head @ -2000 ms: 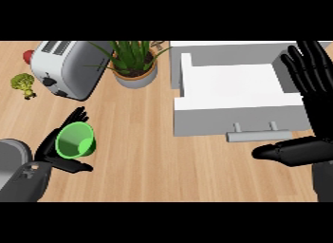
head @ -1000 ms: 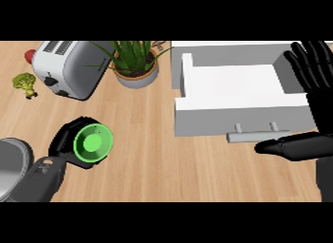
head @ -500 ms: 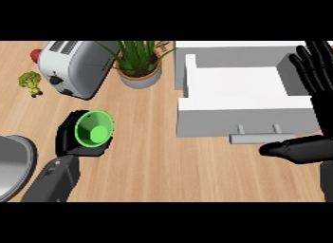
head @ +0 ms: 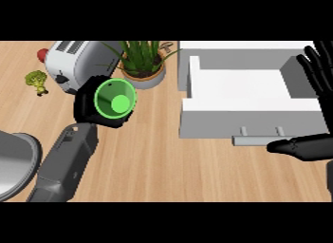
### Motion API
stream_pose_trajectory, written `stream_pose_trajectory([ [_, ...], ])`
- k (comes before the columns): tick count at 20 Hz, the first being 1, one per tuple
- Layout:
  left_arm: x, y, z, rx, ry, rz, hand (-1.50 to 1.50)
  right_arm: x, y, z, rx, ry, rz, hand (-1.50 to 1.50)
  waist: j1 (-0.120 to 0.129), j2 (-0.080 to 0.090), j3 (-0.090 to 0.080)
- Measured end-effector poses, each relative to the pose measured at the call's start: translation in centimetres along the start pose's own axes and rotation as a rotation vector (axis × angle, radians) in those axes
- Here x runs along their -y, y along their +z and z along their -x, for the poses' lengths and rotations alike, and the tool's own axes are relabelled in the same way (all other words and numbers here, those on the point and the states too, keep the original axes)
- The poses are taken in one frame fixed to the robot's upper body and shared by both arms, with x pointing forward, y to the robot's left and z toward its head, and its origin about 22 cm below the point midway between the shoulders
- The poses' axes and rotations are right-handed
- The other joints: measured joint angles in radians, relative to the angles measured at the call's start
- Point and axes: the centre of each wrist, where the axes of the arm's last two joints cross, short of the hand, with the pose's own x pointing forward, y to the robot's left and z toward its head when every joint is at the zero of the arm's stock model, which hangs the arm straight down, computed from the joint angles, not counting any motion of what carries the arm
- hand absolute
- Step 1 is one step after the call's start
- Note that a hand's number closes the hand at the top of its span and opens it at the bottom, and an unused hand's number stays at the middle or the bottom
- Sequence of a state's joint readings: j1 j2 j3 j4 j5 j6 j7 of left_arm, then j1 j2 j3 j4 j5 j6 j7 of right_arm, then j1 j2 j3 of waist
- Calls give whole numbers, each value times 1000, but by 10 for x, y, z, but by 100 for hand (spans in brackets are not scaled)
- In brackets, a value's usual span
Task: Pick up the cup, place it into the drawer and close the drawer
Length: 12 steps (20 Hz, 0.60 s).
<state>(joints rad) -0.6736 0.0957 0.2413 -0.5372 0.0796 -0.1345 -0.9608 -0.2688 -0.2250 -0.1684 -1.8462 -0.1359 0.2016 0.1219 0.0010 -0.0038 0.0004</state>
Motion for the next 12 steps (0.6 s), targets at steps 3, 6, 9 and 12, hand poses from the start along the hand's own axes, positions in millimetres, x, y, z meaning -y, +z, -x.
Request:
stream_pose_trajectory([
  [3,23,-35,-17,25,24,66,150,1,2,0,-1,4,9,-150,4,-3,0],
  [6,58,-67,-36,39,33,111,150,2,-1,-2,-1,2,14,-150,5,-4,0],
  [9,86,-102,-62,41,26,140,150,5,0,1,-5,9,18,-150,2,-3,0],
  [12,113,-123,-84,27,4,157,150,5,-3,7,0,9,16,-150,-2,-1,0],
])
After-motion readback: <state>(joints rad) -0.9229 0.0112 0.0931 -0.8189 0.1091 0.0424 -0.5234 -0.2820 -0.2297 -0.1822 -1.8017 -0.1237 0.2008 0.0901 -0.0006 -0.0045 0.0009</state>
